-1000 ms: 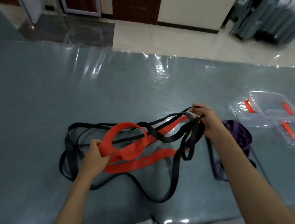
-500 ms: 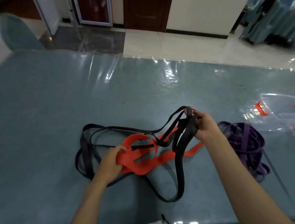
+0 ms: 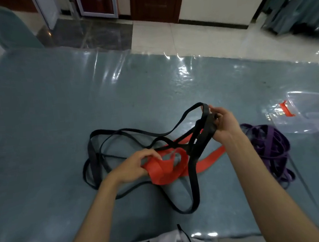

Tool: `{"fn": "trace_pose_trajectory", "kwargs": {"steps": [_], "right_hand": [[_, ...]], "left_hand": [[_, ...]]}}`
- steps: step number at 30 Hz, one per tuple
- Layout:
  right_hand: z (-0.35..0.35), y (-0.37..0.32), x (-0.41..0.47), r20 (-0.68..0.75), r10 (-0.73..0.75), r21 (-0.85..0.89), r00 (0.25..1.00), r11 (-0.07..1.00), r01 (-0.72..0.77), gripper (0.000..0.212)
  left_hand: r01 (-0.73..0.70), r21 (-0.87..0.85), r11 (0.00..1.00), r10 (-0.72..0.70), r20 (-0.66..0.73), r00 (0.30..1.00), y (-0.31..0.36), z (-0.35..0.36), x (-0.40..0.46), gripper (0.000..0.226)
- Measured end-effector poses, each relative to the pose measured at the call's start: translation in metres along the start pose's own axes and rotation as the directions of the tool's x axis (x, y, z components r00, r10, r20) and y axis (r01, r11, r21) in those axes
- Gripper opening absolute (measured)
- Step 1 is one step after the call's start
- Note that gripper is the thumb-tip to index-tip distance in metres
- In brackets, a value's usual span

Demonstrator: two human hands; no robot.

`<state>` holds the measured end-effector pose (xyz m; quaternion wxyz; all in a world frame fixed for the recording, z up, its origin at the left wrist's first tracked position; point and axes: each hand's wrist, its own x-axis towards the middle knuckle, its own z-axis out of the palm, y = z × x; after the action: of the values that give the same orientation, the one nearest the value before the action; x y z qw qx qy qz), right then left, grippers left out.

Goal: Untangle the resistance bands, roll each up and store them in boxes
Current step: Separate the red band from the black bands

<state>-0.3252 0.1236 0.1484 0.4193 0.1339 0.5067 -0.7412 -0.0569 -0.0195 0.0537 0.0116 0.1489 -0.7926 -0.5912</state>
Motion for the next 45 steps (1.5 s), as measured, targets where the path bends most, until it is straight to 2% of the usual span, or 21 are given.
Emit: {"fn": "trace_pose_trajectory", "kwargs": {"steps": [2, 6, 9, 11, 13, 15, 17, 19, 21, 23, 25, 27, 30, 32, 34, 36, 38, 40, 42, 44, 45], "right_hand": [[0.008, 0.0, -0.003, 0.02, 0.008, 0.005, 1.0, 1.0, -0.008, 0.017], [0.027, 0.004, -0.013, 0.085, 0.041, 0.033, 0.996, 0.998, -0.044, 0.023], [0.044, 0.019, -0.016, 0.126, 0.053, 0.028, 0.991, 0.998, -0.057, 0.02], [0.053, 0.034, -0.014, 0.121, 0.056, 0.0, 0.991, 0.998, -0.057, 0.031], [0.06, 0.051, -0.012, 0.123, 0.05, -0.032, 0.991, 0.998, -0.046, 0.022], [0.065, 0.069, -0.009, 0.104, 0.038, -0.036, 0.994, 0.999, -0.035, 0.012], [0.069, 0.089, -0.005, 0.07, 0.0, -0.039, 0.998, 0.999, 0.003, 0.012], [0.073, 0.111, 0.0, 0.072, -0.053, -0.096, 0.996, 0.994, 0.06, 0.017], [0.078, 0.133, 0.003, 0.09, -0.101, -0.199, 0.991, 0.973, 0.117, 0.027], [0.082, 0.154, 0.005, 0.143, -0.133, -0.3, 0.981, 0.939, 0.171, 0.035], [0.082, 0.171, 0.008, 0.221, -0.116, -0.408, 0.968, 0.891, 0.2, 0.032], [0.076, 0.181, 0.013, 0.286, -0.074, -0.465, 0.955, 0.861, 0.206, 0.022], [0.061, 0.175, 0.021, 0.363, 0.067, -0.465, 0.93, 0.878, 0.118, 0.033], [0.045, 0.162, 0.023, 0.395, 0.155, -0.592, 0.905, 0.796, 0.122, 0.047], [0.024, 0.148, 0.026, 0.378, 0.184, -0.693, 0.907, 0.706, 0.146, 0.054], [-0.001, 0.138, 0.03, 0.291, 0.11, -0.713, 0.95, 0.687, 0.139, 0.05], [-0.027, 0.135, 0.038, 0.197, -0.041, -0.749, 0.98, 0.638, 0.177, 0.032], [-0.046, 0.142, 0.044, 0.188, -0.119, -0.842, 0.975, 0.491, 0.222, 0.019], [-0.052, 0.158, 0.046, 0.283, -0.071, -0.913, 0.956, 0.286, 0.292, 0.014], [-0.047, 0.179, 0.047, 0.39, 0.014, -0.92, 0.921, 0.061, 0.388, 0.022], [-0.043, 0.189, 0.047, 0.409, 0.062, -0.913, 0.911, 0.015, 0.408, 0.032]], "left_hand": [[0.074, 0.054, 0.996, -0.071, -0.041, 0.997, -0.007, 0.014, 0.011, 0.052], [0.31, 0.218, 0.925, -0.224, -0.347, 0.911, -0.019, 0.053, 0.041, 0.049], [0.29, 0.306, 0.907, -0.164, -0.378, 0.911, -0.023, 0.065, 0.056, 0.047], [0.173, 0.203, 0.964, -0.098, -0.333, 0.938, -0.025, 0.066, 0.065, 0.047], [0.072, -0.143, 0.987, -0.11, -0.274, 0.956, -0.025, 0.064, 0.065, 0.061], [0.094, -0.451, 0.888, -0.2, -0.194, 0.96, -0.032, 0.054, 0.056, 0.088], [0.152, -0.628, 0.763, -0.297, -0.133, 0.946, -0.039, 0.043, 0.043, 0.097], [0.128, -0.834, 0.537, -0.364, -0.092, 0.927, -0.04, 0.025, 0.031, 0.092], [0.057, -0.959, 0.276, -0.335, -0.04, 0.942, -0.046, 0.005, 0.019, 0.076], [0.039, -0.991, 0.129, -0.298, -0.002, 0.954, -0.048, -0.011, 0.007, 0.077], [0.041, -0.984, 0.175, -0.246, -0.004, 0.969, -0.051, -0.015, 0.001, 0.083], [0.044, -0.938, 0.344, -0.262, -0.051, 0.964, -0.057, -0.01, 0.001, 0.074], [0.103, -0.905, 0.413, -0.487, -0.124, 0.864, -0.062, 0.004, 0.008, 0.083], [0.095, -0.919, 0.383, -0.619, -0.179, 0.765, -0.066, 0.013, 0.013, 0.069], [0.069, -0.937, 0.343, -0.653, -0.185, 0.734, -0.069, 0.018, 0.017, 0.052], [0.044, -0.946, 0.32, -0.67, -0.193, 0.717, -0.073, 0.017, 0.018, 0.046], [-0.014, -0.963, 0.27, -0.677, -0.199, 0.709, -0.076, 0.016, 0.02, 0.043], [-0.064, -0.972, 0.225, -0.668, -0.202, 0.716, -0.079, 0.016, 0.022, 0.043], [-0.077, -0.976, 0.204, -0.661, -0.195, 0.725, -0.081, 0.016, 0.022, 0.045], [-0.077, -0.979, 0.188, -0.658, -0.184, 0.731, -0.082, 0.017, 0.022, 0.045], [-0.078, -0.98, 0.184, -0.657, -0.182, 0.731, -0.082, 0.017, 0.022, 0.045]]}}
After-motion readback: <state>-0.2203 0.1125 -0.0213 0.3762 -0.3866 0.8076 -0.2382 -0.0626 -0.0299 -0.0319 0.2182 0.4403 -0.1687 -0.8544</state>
